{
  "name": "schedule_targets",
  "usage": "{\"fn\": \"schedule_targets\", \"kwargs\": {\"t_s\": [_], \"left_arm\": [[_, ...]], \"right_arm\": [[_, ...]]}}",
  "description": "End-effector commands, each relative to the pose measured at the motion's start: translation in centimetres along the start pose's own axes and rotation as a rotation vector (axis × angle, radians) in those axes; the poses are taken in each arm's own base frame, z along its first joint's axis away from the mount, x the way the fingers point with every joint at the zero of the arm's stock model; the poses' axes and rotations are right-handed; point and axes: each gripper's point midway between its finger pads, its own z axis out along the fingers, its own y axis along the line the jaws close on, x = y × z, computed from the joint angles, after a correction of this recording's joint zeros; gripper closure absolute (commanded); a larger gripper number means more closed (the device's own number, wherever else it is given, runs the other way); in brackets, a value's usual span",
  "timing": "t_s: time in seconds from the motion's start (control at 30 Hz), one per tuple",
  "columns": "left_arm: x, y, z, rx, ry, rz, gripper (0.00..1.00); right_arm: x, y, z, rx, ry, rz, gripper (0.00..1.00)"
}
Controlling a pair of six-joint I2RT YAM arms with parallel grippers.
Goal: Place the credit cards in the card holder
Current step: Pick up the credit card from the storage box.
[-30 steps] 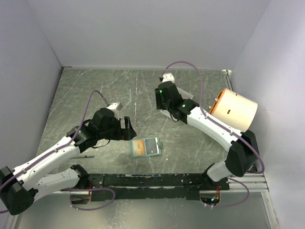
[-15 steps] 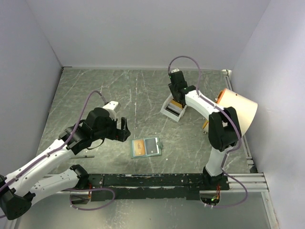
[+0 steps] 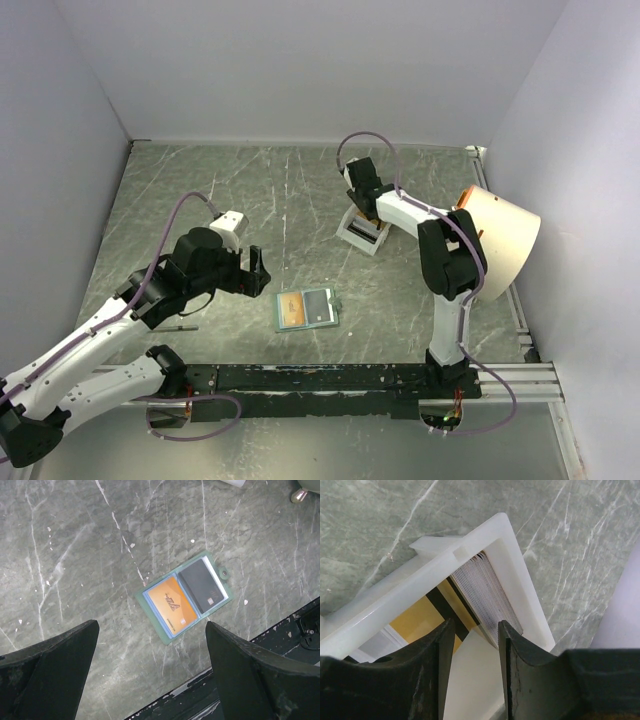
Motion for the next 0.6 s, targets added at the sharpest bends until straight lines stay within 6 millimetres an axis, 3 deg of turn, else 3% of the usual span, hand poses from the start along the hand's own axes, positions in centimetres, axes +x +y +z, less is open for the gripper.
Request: {"fn": "schedule_targets", "kwargs": {"t_s": [0.0,0.2,0.57], "left_arm": [[-0.4,0.1,-0.1,-0.009,-0.017,0.021,0.00],[-0.3,0.2,0.0,-0.013,-0.011,0.020,0.00],[-0.2,0.4,0.0,-0.021,-0.013,0.014,0.01]], "right_arm": [[-0.5,-0.8,1.1,0.045,-0.006,-0.033,0.60],[0.1,-1.0,1.9,0.090,0.019,-0.063,0.64],[-0.5,-2.3,1.1,0.142,-0.015,-0.071,0.73]]}}
